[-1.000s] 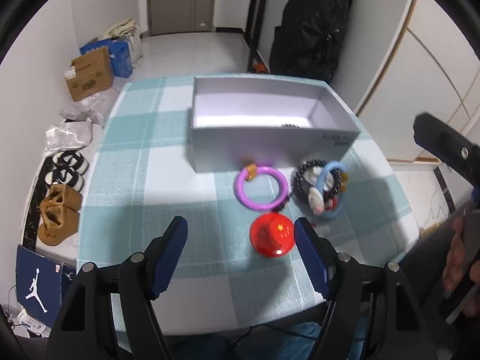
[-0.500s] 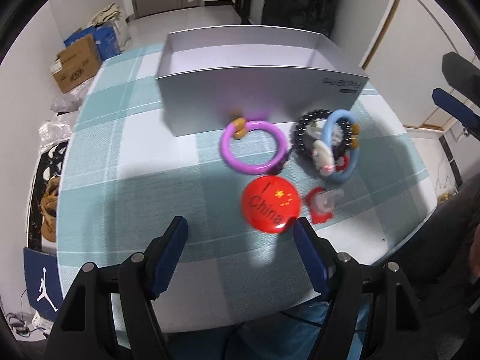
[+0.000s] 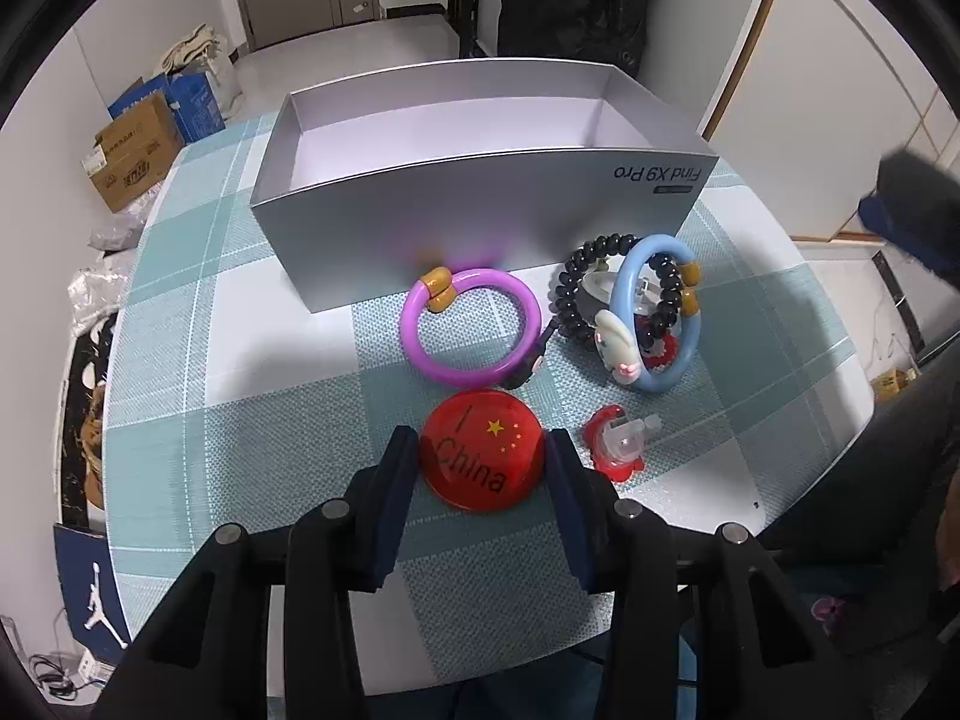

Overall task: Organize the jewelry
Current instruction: 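Grasp the red 'I China' badge with the left tool, then grasp the small red-and-white figurine with the right tool while the left holds the badge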

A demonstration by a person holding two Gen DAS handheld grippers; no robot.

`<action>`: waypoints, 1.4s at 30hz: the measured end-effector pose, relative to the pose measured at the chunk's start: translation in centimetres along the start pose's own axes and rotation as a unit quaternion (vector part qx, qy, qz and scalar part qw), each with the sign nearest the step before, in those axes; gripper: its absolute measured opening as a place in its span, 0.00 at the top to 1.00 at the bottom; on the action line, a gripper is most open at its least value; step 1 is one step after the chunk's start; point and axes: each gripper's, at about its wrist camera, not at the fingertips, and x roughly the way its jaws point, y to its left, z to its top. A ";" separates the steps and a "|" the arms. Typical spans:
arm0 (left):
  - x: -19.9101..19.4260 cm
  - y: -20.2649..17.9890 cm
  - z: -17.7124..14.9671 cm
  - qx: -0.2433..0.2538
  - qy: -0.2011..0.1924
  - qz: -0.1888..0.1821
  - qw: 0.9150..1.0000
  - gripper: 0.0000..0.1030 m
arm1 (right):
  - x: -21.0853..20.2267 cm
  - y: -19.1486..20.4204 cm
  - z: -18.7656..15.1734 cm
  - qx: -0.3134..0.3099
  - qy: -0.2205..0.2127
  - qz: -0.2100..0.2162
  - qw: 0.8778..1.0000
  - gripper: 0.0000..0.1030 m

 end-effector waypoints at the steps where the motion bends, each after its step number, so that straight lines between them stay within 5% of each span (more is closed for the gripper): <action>1: 0.1 0.2 0.3 -0.003 0.001 -0.003 1.000 0.64 | 0.1 0.0 -0.1 0.002 0.004 0.002 1.000 0.00; 8: -0.7 2.6 1.1 -0.053 -0.007 -0.034 0.998 0.63 | 0.9 0.7 -1.3 0.001 0.045 0.015 0.999 0.00; 17: -4.2 3.9 1.3 -0.104 -0.066 -0.065 0.990 0.64 | 2.6 2.2 -3.1 -0.014 0.096 0.032 0.995 0.05; 27: -5.4 5.2 2.2 -0.124 -0.101 -0.088 0.983 0.63 | 4.8 4.8 -5.0 -0.058 0.141 0.043 0.987 0.21; 33: -5.9 6.1 2.3 -0.140 -0.106 -0.097 0.980 0.64 | 6.6 5.5 -5.6 -0.072 0.168 0.042 0.982 0.44; 42: -6.2 6.1 2.3 -0.133 -0.113 -0.091 0.981 0.64 | 7.5 6.3 -5.9 -0.082 0.162 0.024 0.983 0.59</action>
